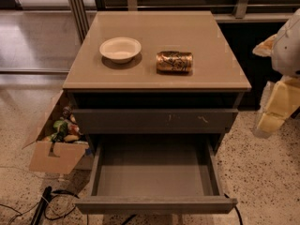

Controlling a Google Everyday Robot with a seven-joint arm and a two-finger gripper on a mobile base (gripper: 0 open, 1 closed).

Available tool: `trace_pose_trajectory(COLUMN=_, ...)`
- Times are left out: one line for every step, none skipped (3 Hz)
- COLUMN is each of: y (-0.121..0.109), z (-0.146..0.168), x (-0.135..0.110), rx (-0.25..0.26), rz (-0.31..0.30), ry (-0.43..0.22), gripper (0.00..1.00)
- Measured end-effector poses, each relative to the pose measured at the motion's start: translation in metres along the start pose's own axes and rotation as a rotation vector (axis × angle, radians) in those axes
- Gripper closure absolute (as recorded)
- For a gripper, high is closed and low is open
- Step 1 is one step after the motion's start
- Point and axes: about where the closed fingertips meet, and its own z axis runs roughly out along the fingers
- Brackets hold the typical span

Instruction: Close middle drawer

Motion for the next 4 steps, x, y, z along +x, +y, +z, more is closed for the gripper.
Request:
trace_pose_trajectory(y=0.038, z=0.061, x=0.018, rx=-0.049, rz=0.046, ry=-0.086, gripper=0.01)
trace_pose_trajectory(y=0.059, z=0.11, x=0.038, rx=-0.086, rz=0.101, ry=-0.21, gripper=0.31)
trace_pose_trajectory(y=0.074, z=0.142, x=0.048, rx=-0.134, rz=0.136, ry=-0.262, gripper=0.55)
trace_pose_trajectory(y=0.075, z=0.146, x=0.049, rx=-0.141, rz=0.139, ry=-0.269, gripper=0.77)
